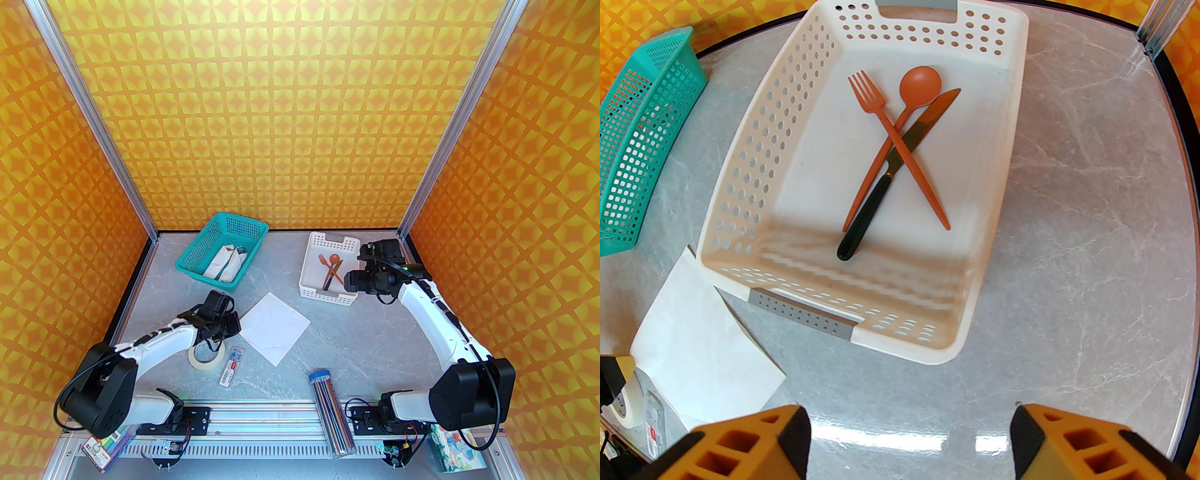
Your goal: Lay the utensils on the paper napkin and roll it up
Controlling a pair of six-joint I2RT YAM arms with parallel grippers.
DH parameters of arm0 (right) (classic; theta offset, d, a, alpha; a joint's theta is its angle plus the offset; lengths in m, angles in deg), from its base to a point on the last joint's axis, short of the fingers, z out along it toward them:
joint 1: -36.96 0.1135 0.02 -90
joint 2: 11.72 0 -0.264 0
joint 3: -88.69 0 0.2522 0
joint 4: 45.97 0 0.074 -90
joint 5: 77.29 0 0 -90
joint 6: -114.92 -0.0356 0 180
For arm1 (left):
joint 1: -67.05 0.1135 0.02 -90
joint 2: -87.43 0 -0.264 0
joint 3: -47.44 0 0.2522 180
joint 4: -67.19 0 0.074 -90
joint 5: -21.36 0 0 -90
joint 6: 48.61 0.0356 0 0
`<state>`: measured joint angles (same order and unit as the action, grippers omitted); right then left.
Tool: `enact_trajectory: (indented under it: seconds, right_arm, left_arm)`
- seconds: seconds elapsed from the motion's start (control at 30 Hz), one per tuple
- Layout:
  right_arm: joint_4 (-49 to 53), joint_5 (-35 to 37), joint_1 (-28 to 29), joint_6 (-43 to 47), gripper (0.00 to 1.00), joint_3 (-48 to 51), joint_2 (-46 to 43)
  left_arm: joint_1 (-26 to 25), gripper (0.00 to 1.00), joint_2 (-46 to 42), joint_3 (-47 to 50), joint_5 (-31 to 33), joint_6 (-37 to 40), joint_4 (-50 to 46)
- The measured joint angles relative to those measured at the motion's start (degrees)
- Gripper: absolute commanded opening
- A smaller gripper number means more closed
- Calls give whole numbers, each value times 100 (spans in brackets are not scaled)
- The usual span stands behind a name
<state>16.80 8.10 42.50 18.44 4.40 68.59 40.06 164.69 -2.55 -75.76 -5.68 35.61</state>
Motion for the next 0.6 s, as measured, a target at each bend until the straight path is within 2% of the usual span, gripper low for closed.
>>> enact_trajectory:
  seconds: [0.1, 0.33, 0.5, 0.6]
  right_arm:
    - [7, 0, 72, -24, 67, -87, 249]
    - [7, 9, 273, -33, 65, -470, 887]
    - [9, 11, 363, -31, 65, -601, 1091]
    - [7, 9, 372, -31, 65, -656, 1128]
  left_arm:
    - [-109, 0, -149, 203, 0, -326, 175]
    - [-380, 0, -173, 326, 13, -774, 468]
    - [-461, 19, -339, 372, 195, -813, 457]
    - [-476, 33, -549, 367, 354, -741, 387]
